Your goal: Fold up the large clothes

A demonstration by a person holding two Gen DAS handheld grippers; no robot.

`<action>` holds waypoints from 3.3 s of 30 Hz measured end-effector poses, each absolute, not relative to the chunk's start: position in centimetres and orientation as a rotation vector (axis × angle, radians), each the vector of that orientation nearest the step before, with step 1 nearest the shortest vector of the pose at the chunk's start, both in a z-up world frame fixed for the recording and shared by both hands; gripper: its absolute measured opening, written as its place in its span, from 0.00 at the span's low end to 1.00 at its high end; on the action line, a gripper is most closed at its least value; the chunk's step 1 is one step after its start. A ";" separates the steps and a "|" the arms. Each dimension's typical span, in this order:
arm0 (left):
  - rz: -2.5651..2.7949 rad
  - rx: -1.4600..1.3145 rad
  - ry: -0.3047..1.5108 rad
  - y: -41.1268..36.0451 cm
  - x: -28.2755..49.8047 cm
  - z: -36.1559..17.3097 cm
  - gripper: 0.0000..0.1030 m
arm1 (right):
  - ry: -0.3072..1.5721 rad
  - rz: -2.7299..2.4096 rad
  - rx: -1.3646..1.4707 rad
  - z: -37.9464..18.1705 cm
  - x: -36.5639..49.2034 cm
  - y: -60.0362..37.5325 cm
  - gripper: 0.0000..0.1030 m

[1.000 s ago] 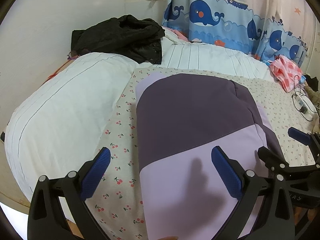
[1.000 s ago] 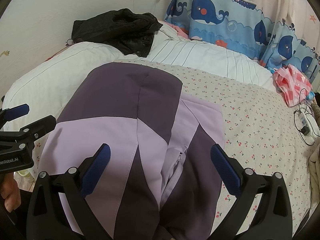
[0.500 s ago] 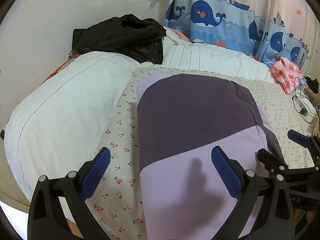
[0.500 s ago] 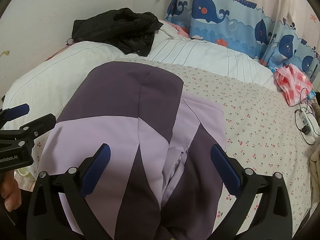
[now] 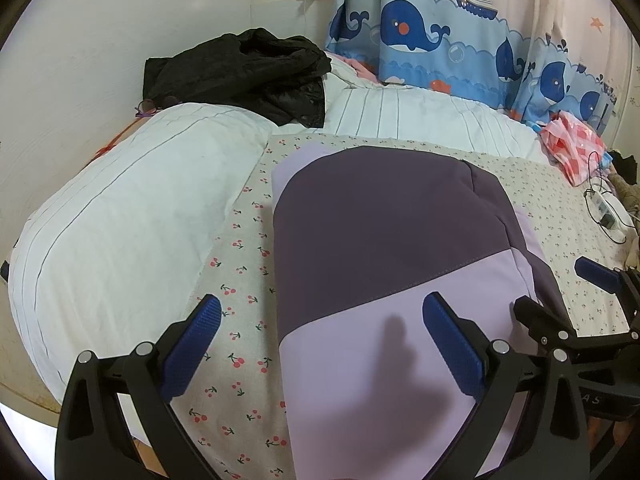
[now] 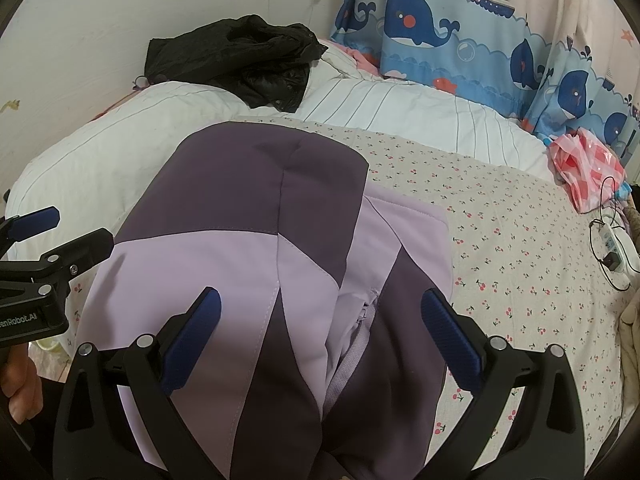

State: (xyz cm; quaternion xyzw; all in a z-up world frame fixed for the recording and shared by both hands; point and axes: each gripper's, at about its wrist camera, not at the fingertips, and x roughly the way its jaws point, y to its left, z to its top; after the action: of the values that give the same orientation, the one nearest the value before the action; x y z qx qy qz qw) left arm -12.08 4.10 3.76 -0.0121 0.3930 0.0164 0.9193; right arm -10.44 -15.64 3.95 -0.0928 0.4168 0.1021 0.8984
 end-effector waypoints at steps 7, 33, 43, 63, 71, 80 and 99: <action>0.036 -0.018 0.802 4.1 -12.1 3.7 0.94 | 0.864 0.212 -0.193 3.8 -10.5 -15.5 0.94; 0.082 -0.017 0.774 4.7 -12.2 4.4 0.94 | 0.866 0.214 -0.193 3.6 -10.6 -15.2 0.94; 0.098 -0.019 0.771 4.7 -12.3 4.5 0.94 | 0.866 0.215 -0.193 3.7 -10.5 -15.4 0.94; 0.103 -0.002 0.763 4.6 -12.4 4.6 0.94 | 0.866 0.216 -0.193 3.6 -10.5 -15.3 0.94; 0.105 -0.004 0.760 4.6 -12.5 4.7 0.94 | 0.867 0.216 -0.192 3.7 -10.5 -15.5 0.94; 0.111 -0.004 0.754 4.9 -12.4 4.8 0.94 | 0.866 0.216 -0.193 3.6 -10.5 -15.4 0.94; 0.105 -0.018 0.765 4.8 -12.5 4.7 0.94 | 0.868 0.216 -0.193 3.6 -10.5 -15.4 0.94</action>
State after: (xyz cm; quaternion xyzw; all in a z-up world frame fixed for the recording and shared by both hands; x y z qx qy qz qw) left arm -12.49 4.78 4.75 -0.0089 0.3730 0.0511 0.9264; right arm -10.53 -15.36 3.58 -0.0930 0.4188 0.1044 0.8972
